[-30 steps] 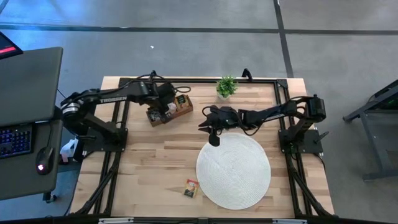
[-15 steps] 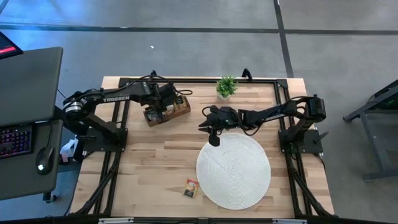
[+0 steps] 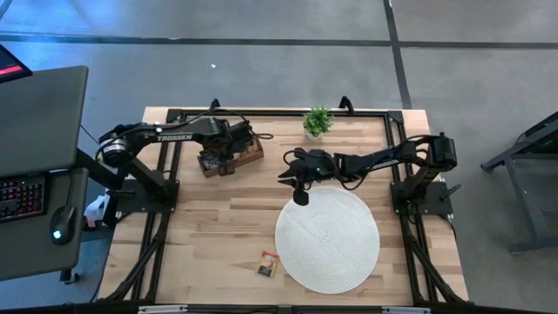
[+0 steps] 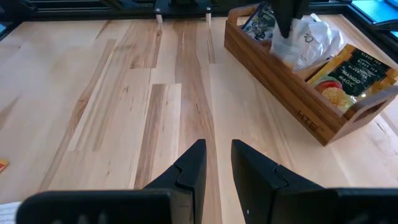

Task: Pick & Place Tea
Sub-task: Put the white tea bag into the middle section of the wooden organizer

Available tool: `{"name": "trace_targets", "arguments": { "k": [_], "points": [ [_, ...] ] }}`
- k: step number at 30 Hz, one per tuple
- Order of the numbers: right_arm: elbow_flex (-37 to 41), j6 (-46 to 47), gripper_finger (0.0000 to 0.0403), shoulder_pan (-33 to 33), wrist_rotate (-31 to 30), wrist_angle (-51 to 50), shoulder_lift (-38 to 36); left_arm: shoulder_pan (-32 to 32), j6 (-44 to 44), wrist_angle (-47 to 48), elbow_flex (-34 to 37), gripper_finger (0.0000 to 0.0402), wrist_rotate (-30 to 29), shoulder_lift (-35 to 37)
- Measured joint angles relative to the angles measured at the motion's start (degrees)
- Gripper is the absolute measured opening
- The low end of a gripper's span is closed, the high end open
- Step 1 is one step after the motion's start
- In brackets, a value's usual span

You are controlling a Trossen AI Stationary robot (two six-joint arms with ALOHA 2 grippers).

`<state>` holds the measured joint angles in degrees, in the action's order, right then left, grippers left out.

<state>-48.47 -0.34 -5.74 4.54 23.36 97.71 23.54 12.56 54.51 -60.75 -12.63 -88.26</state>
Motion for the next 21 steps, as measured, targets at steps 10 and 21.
{"name": "trace_targets", "arguments": {
  "k": [10,21],
  "points": [
    [0.0,-0.1,0.0071,0.0,0.0,0.0,0.0,-0.3,1.5,-0.9,0.1,0.0025,-3.6,-3.2],
    [0.0,-1.4,0.0071,1.8,5.3,1.0,0.0,-0.4,-7.5,1.5,0.0,0.0114,-4.4,-2.1]
  ]
}}
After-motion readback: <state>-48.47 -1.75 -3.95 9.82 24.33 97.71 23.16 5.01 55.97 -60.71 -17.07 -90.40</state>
